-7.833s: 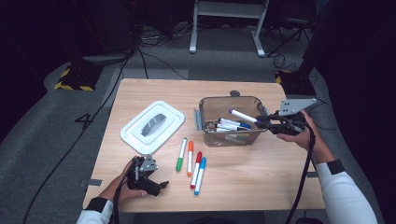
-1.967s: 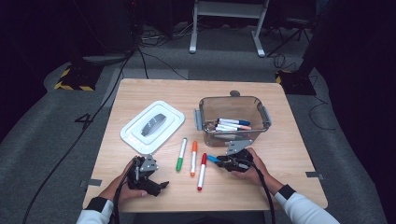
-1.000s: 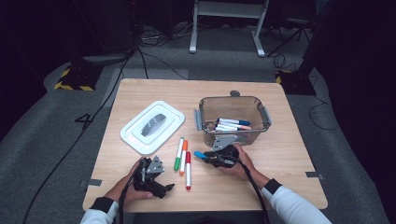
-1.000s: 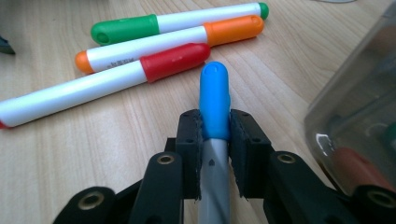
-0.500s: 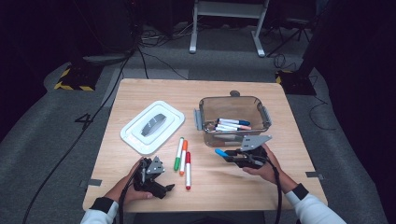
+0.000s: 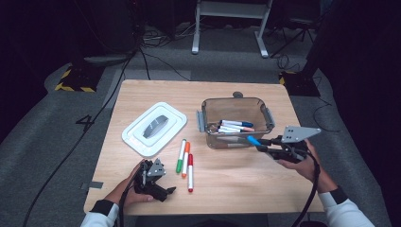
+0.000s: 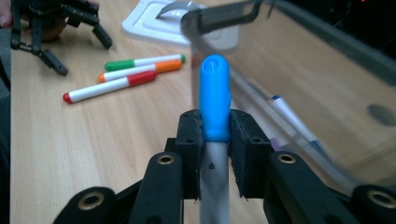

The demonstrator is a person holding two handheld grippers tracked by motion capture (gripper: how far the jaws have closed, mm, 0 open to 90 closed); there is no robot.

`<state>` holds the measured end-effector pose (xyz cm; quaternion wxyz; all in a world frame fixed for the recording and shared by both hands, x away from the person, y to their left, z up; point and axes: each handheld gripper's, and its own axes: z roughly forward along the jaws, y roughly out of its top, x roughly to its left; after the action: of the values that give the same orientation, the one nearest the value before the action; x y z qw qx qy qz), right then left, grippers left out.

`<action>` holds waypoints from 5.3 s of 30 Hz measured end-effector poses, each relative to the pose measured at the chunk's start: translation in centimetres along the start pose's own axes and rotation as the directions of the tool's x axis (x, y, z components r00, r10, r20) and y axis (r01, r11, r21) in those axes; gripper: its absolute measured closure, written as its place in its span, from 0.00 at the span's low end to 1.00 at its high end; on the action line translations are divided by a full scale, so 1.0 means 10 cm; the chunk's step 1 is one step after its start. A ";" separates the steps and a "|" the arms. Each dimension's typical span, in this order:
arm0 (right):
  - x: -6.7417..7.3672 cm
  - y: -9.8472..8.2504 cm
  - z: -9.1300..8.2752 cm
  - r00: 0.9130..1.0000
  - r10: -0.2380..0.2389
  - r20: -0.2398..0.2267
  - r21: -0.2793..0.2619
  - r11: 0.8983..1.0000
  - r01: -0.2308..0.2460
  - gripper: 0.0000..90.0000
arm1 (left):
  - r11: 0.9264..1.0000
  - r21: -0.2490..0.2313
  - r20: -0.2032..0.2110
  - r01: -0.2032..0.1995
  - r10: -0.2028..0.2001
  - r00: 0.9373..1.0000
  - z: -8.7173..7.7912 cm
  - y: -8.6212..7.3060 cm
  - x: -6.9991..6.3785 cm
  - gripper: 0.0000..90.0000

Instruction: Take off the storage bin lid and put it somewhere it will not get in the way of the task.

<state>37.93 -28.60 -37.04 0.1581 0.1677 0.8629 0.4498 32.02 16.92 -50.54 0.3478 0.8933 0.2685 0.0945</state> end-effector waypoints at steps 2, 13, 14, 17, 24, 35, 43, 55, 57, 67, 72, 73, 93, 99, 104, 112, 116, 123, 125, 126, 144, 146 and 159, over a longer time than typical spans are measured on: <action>-0.07 0.10 -0.08 1.000 -0.016 0.026 0.000 1.000 0.016 0.83 | 1.000 0.000 -0.001 0.000 0.000 1.000 0.00 0.00 0.00 0.05; -0.60 0.56 -0.08 0.993 -0.049 0.104 0.006 0.999 0.049 0.83 | 1.000 0.001 0.001 -0.002 0.002 1.000 0.00 0.00 0.00 0.05; -0.64 0.59 -0.04 0.994 -0.055 0.097 0.008 0.998 0.054 0.83 | 1.000 0.001 0.001 -0.003 0.003 1.000 0.00 0.00 0.00 0.05; -0.74 0.68 0.11 0.993 -0.067 0.093 0.026 0.998 0.065 0.83 | 1.000 0.001 0.001 -0.003 0.003 1.000 0.00 0.00 0.00 0.05; -0.88 0.77 0.51 0.996 -0.078 0.041 0.077 0.994 0.075 0.83 | 1.000 0.001 0.002 -0.003 0.003 1.000 -0.01 0.00 0.00 0.05; -0.96 0.69 0.98 0.994 -0.104 -0.026 0.208 0.972 0.107 0.83 | 1.000 0.001 0.002 -0.003 0.003 1.000 -0.01 0.00 0.00 0.05; -0.93 0.64 1.17 0.986 -0.121 -0.111 0.313 0.938 0.150 0.83 | 1.000 0.001 0.001 -0.004 0.004 1.000 -0.01 0.00 0.01 0.05; -0.85 0.64 1.23 0.994 -0.077 -0.077 0.337 0.936 0.099 0.62 | 1.000 0.001 0.001 -0.003 0.003 1.000 0.00 0.00 0.00 0.05; -0.84 0.64 1.14 0.996 -0.058 -0.062 0.291 0.954 0.073 0.56 | 1.000 0.001 0.001 -0.003 0.003 1.000 0.00 0.00 0.00 0.05; -0.70 0.53 0.53 0.995 0.052 0.084 0.103 0.993 -0.060 0.31 | 1.000 0.001 0.000 -0.003 0.003 1.000 -0.01 0.00 0.00 0.05; -0.56 0.36 0.25 0.990 0.077 0.122 0.051 0.995 -0.084 0.28 | 1.000 0.000 0.000 -0.001 0.001 1.000 -0.01 -0.01 0.00 0.05; -0.53 0.32 0.22 0.989 0.078 0.123 0.049 0.995 -0.084 0.27 | 1.000 0.000 0.000 -0.001 0.001 1.000 -0.01 -0.01 0.00 0.05; 0.12 -0.36 0.25 0.988 0.116 0.097 0.042 0.992 -0.121 0.26 | 1.000 0.002 0.002 -0.008 0.008 1.000 -0.01 -0.01 0.00 0.05; 0.32 -0.43 0.53 0.992 0.115 0.058 0.067 0.991 -0.119 0.26 | 1.000 0.001 0.003 -0.007 0.007 1.000 -0.01 -0.01 0.00 0.05; 0.46 -0.42 0.78 0.995 0.099 0.028 0.085 0.991 -0.101 0.27 | 1.000 0.001 0.001 -0.004 0.004 1.000 -0.01 -0.01 0.00 0.05; 0.74 -0.28 1.17 0.998 0.047 -0.034 0.082 0.996 -0.044 0.28 | 1.000 0.004 0.004 -0.006 0.006 1.000 -0.02 -0.02 0.01 0.05; 0.87 -0.19 1.39 0.998 0.019 -0.057 0.080 0.997 -0.014 0.28 | 1.000 0.002 0.003 -0.008 0.008 1.000 -0.02 -0.02 0.02 0.05; 1.02 -0.04 1.74 0.995 -0.008 -0.100 0.077 0.997 0.015 0.29 | 1.000 0.002 0.003 -0.007 0.007 1.000 -0.02 -0.02 0.02 0.05; 1.02 0.01 1.81 0.994 0.007 -0.105 0.068 0.998 0.000 0.29 | 1.000 0.002 0.003 -0.007 0.007 1.000 -0.02 -0.02 0.02 0.05; 1.03 0.03 1.85 0.995 0.006 -0.102 0.069 0.998 0.001 0.29 | 1.000 0.002 0.003 -0.007 0.007 1.000 -0.02 -0.02 0.02 0.05; 1.05 0.11 2.27 0.997 0.043 -0.066 0.109 0.993 -0.036 0.34 | 1.000 0.002 0.004 -0.008 0.008 1.000 -0.02 -0.02 0.02 0.05; 1.02 0.09 2.27 0.998 0.048 -0.040 0.134 0.990 -0.043 0.38 | 1.000 0.002 0.004 -0.008 0.008 1.000 -0.02 -0.02 0.02 0.05; 0.68 -0.11 1.98 0.992 0.123 -0.041 0.197 0.974 -0.113 0.74 | 1.000 0.002 0.001 -0.005 0.005 1.000 -0.03 -0.03 0.02 0.05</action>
<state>40.05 -11.94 -49.58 0.0913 0.2213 0.8951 0.3761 31.95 17.36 -50.53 0.3469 0.8943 0.2662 0.0948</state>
